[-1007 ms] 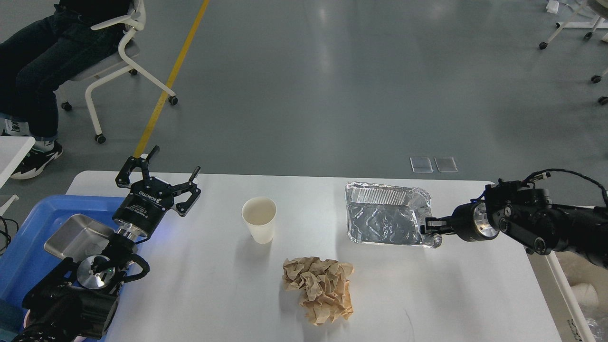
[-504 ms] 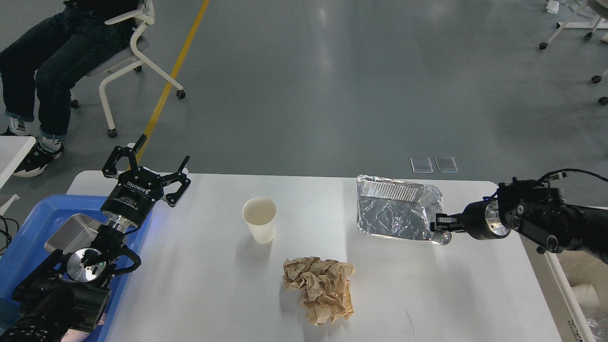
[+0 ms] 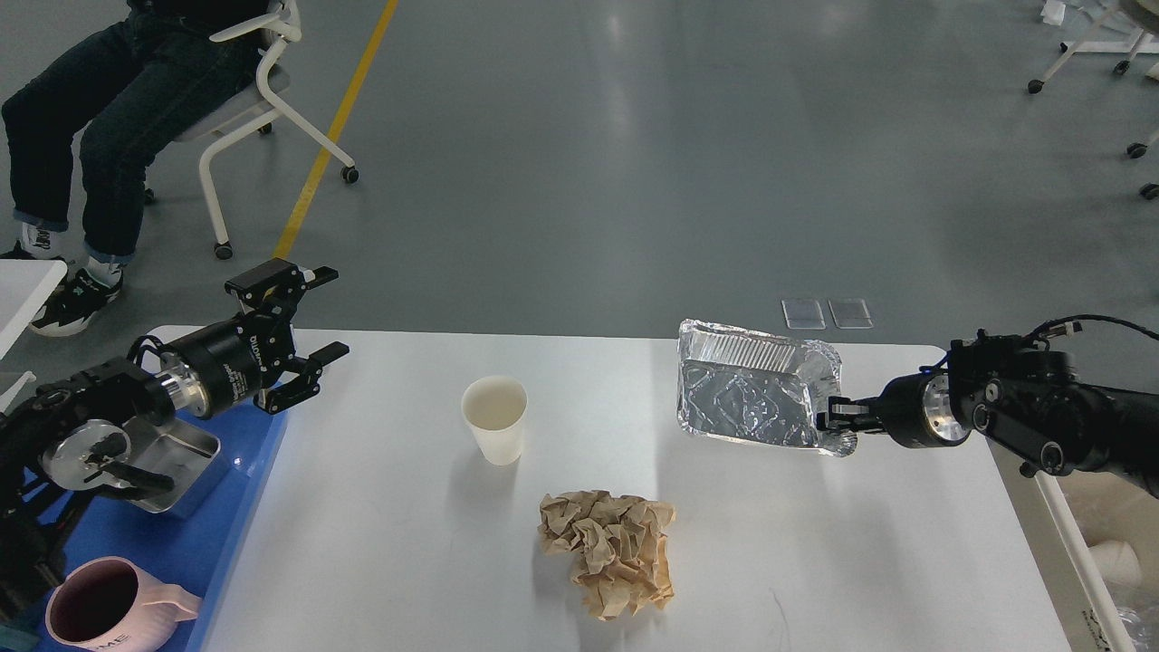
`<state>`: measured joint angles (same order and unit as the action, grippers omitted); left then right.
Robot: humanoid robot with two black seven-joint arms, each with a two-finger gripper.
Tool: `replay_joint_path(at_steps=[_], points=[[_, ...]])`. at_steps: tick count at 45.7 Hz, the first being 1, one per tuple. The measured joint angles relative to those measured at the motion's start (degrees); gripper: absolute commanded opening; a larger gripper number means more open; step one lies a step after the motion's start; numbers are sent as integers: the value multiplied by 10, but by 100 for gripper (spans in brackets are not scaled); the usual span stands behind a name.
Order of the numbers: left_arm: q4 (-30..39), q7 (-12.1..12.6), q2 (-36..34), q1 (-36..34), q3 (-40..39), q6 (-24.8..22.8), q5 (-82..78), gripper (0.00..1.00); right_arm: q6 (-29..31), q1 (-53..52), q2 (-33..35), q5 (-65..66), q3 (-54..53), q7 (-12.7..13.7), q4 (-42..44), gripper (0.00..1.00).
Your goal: Tidy desktop
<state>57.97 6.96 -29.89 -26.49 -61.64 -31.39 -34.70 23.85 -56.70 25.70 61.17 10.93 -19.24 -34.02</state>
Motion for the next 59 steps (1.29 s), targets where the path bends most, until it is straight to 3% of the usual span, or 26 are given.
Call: replay_joint_path(at_steps=[5, 11, 19, 29, 34, 43, 45, 51, 59], points=[[123, 10, -89, 41, 3, 20, -39, 98, -1, -2, 0, 0, -6, 0, 0, 0], [212, 24, -194, 82, 3, 23, -47, 97, -2, -4, -1, 0, -9, 1, 0, 0], [258, 21, -325, 125, -2, 6, -47, 98, -2, -13, -2, 0, -9, 1, 0, 0], [259, 10, -447, 137, -24, -92, -47, 98, -2, -19, -4, 0, -9, 1, 0, 0], [246, -39, -467, 137, -42, -112, -63, 98, -2, -20, -4, 0, -9, 1, 1, 0], [240, -197, -471, 138, -52, -108, -193, 97, -3, -20, -3, -7, -12, 1, 1, 0], [239, -215, -470, 138, -52, -105, -211, 98, -3, -20, -2, -10, -12, 1, 1, 0], [234, -228, -482, 143, -45, -103, -228, 98, -3, -20, 0, -12, -11, 1, 0, 0], [231, -195, -518, 158, -26, -108, -227, 97, -2, -21, 0, -12, -11, 2, 0, 0]])
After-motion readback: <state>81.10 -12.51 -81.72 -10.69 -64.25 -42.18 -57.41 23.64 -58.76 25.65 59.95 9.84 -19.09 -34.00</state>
